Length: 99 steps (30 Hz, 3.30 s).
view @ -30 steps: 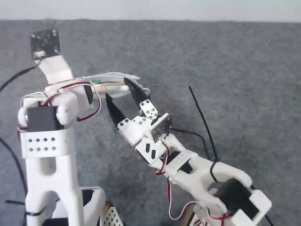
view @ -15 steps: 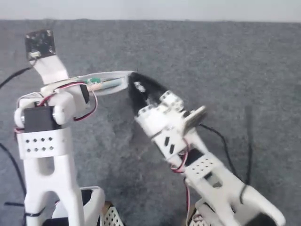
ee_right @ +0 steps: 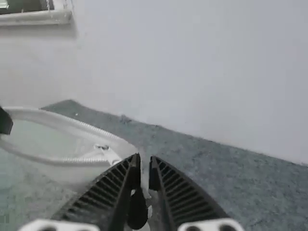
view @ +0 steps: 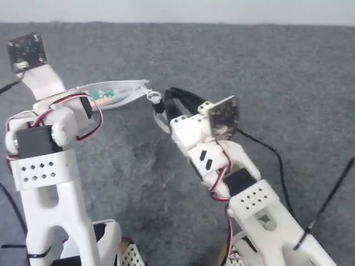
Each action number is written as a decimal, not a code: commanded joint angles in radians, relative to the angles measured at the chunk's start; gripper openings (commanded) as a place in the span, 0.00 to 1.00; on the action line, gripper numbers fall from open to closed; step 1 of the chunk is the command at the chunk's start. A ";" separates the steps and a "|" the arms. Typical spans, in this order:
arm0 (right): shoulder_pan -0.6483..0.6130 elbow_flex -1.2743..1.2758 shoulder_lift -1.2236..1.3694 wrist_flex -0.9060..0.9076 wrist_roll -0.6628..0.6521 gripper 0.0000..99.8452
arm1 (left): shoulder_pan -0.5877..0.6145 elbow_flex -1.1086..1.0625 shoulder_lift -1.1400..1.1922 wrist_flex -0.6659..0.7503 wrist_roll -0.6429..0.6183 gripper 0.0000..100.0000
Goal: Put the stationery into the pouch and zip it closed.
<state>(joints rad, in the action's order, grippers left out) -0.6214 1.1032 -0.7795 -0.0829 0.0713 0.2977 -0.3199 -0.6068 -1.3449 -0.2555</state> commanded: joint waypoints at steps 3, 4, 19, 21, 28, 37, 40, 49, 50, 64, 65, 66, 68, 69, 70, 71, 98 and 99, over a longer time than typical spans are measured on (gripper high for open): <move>-0.039 -0.071 0.130 0.005 -0.029 0.26 | 0.008 0.021 -0.009 0.040 0.003 0.01; -0.039 -0.074 0.153 0.004 -0.029 0.27 | 0.008 0.021 -0.009 0.040 0.003 0.01; -0.094 -0.153 0.455 -0.179 -0.029 0.23 | 0.008 0.018 -0.009 0.040 0.003 0.01; -0.081 -0.153 0.495 -0.246 -0.029 0.21 | 0.008 0.018 -0.009 0.040 0.003 0.01; -0.079 -0.129 0.572 -0.438 -0.114 0.18 | 0.008 0.018 -0.009 0.040 0.003 0.01; -0.104 -0.020 0.581 -0.693 -0.264 0.14 | 0.005 0.016 -0.009 0.040 0.003 0.01; -0.102 -0.020 0.579 -0.688 -0.264 0.14 | 0.005 0.016 -0.009 0.038 0.003 0.01; -0.102 0.003 0.572 -0.687 -0.272 0.14 | 0.006 0.016 -0.008 0.038 0.003 0.01; -0.101 0.003 0.572 -0.687 -0.272 0.14 | 0.006 0.016 -0.008 0.038 0.003 0.01; -0.097 0.009 0.570 -0.687 -0.272 0.14 | 0.008 0.016 -0.006 0.037 0.005 0.01; -0.097 0.014 0.570 -0.687 -0.272 0.14 | 0.008 0.016 -0.006 0.037 0.006 0.01; -0.097 0.017 0.570 -0.687 -0.273 0.14 | 0.008 0.016 -0.006 0.037 0.006 0.01; -0.101 0.017 0.570 -0.687 -0.273 0.14 | 0.008 0.016 -0.006 0.037 0.006 0.01; -0.101 0.017 0.570 -0.687 -0.273 0.14 | 0.008 0.016 -0.006 0.037 0.006 0.01; -0.101 0.017 0.570 -0.687 -0.273 0.14 | 0.008 0.016 -0.006 0.037 0.006 0.01; -0.099 0.017 0.570 -0.687 -0.273 0.14 | 0.008 0.016 -0.006 0.037 0.006 0.01; -0.099 0.040 0.404 -0.515 -0.262 0.14 | 0.009 0.016 -0.008 0.035 0.008 0.01; -0.099 0.040 0.417 -0.533 -0.262 0.14 | 0.009 0.016 -0.008 0.035 0.008 0.01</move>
<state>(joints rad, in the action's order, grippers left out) -0.7181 1.1554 -0.3667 -0.5600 -0.1864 0.3007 -0.3199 -0.6068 -1.3449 -0.2555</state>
